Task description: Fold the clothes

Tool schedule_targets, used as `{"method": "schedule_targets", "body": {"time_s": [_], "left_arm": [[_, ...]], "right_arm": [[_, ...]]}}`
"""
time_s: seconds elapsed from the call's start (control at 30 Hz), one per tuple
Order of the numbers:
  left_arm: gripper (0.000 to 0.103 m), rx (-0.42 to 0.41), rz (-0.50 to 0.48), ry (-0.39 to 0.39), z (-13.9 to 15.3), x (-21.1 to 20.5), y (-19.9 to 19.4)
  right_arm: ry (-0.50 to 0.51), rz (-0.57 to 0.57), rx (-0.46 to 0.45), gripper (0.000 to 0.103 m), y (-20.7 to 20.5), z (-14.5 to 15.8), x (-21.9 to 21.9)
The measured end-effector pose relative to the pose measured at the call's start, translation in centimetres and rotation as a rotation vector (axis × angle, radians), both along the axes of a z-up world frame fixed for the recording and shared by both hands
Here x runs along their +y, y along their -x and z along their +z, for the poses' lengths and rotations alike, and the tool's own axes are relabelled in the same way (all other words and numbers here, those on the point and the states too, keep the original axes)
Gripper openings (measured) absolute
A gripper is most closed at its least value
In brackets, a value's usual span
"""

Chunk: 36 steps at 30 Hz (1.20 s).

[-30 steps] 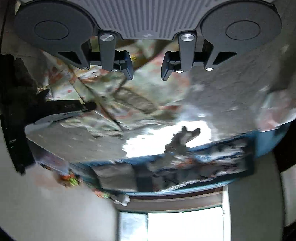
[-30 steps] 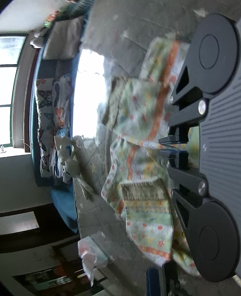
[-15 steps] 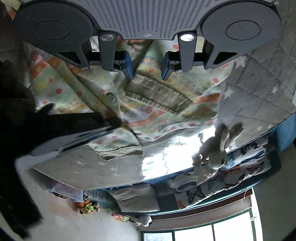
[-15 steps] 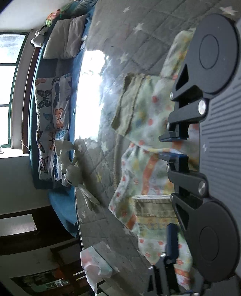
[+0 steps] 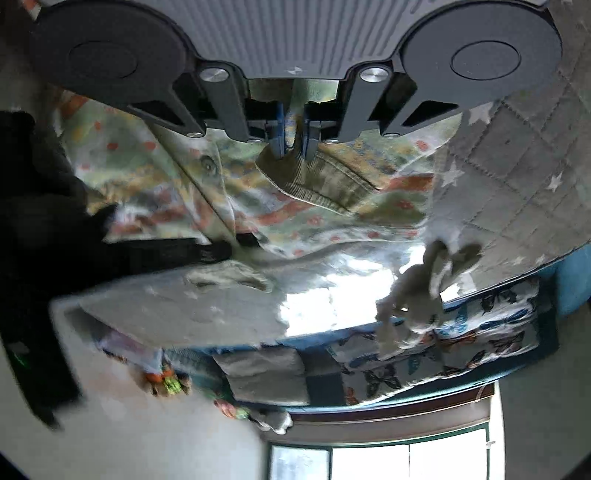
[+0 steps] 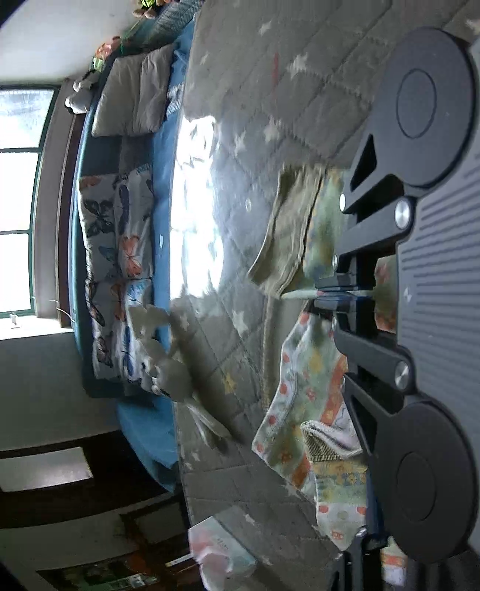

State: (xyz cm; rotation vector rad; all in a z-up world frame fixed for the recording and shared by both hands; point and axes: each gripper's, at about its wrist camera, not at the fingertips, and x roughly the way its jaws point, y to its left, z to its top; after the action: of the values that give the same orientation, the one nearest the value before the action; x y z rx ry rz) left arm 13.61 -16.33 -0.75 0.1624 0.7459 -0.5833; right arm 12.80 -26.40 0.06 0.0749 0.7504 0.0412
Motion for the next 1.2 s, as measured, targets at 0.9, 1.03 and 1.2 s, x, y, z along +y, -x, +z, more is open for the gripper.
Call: {"method": "schedule_targets", "body": {"time_s": [0.9, 1.03, 1.2], "left_arm": [[0.009, -0.099, 0.715, 0.351, 5.4, 28.4, 16.0], [0.009, -0.031, 0.752, 0.315, 3.2, 28.9, 17.4], [0.010, 0.012, 0.787, 0.305, 2.1, 29.5, 17.8]], "right_arm": [[0.041, -0.443, -0.142, 0.001, 26.6, 4.0, -11.9], [0.050, -0.486, -0.090, 0.001, 28.0, 2.7, -13.1], [0.013, -0.491, -0.073, 0.008, 28.0, 1.7, -13.9]]}}
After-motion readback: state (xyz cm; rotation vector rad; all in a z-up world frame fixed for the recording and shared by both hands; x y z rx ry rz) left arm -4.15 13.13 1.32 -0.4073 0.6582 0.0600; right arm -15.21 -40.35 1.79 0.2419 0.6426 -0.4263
